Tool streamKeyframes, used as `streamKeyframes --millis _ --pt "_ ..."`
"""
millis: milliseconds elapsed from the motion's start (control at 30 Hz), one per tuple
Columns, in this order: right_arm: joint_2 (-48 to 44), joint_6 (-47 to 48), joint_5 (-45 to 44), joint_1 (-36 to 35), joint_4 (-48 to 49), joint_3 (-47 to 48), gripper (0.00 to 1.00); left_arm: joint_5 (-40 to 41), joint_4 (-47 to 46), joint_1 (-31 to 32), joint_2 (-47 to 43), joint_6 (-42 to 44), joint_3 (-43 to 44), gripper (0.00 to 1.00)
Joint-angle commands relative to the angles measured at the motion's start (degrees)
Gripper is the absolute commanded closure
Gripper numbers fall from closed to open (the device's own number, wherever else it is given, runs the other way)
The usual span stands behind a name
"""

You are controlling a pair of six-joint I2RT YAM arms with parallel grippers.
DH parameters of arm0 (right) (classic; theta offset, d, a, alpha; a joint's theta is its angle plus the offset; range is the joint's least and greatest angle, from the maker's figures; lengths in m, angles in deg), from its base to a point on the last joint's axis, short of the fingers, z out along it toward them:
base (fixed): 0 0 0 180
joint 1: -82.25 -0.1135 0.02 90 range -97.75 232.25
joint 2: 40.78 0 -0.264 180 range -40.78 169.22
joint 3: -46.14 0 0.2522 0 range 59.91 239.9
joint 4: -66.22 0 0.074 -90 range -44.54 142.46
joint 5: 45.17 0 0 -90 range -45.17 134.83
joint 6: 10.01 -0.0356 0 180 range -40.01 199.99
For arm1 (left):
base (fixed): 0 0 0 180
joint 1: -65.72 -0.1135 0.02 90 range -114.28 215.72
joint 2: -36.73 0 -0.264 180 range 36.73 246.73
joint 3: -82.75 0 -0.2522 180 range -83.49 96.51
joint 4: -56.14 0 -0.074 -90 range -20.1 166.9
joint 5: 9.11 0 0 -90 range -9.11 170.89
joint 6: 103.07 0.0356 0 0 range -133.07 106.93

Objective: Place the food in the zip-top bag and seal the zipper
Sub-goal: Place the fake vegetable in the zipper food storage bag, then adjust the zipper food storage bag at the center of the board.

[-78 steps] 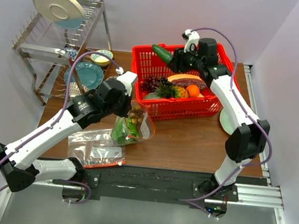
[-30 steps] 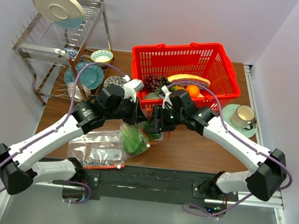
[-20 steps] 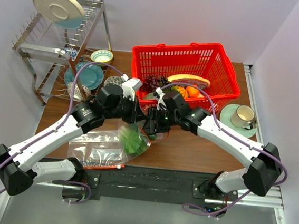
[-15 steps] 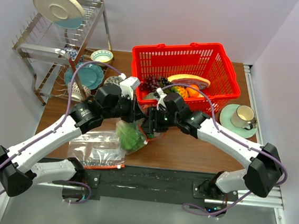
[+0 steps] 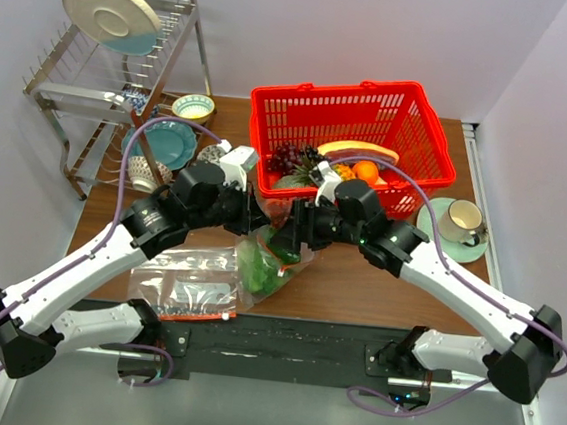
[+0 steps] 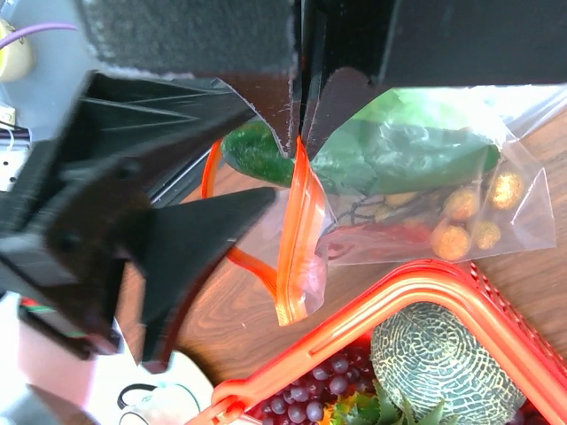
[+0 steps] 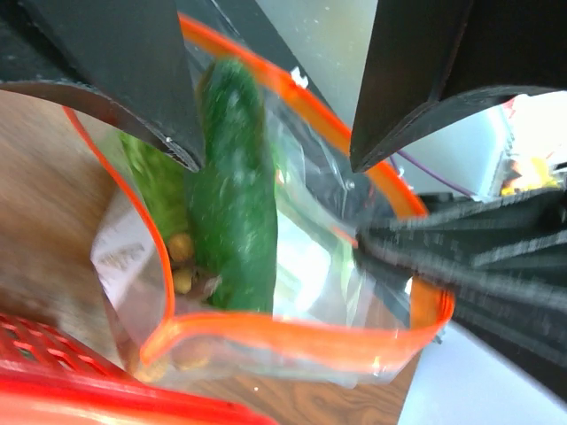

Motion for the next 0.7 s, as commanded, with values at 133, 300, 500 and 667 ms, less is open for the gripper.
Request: streamKeyframes --millis 133,300,500,667 --pt "-9.2 5.44 -8.64 -0.13 -14.16 2.45 0.38 1.45 -0.93 0.2 -0.46 -0.72 3.43 1.0" --pt "-10.17 8.42 -9.18 -0.13 -18.3 2.63 0.43 1.45 -0.67 0.2 -0.11 -0.54 4.66 1.0" --pt "-10.79 9.92 -15.41 -0.13 -19.18 1.83 0.41 2.24 0.56 0.2 -0.46 -0.01 5.37 1.0" --pt "-6.57 11.5 -20.77 -0.13 -21.65 3.51 0.45 2.68 1.97 0.2 -1.6 -0.02 5.37 1.0"
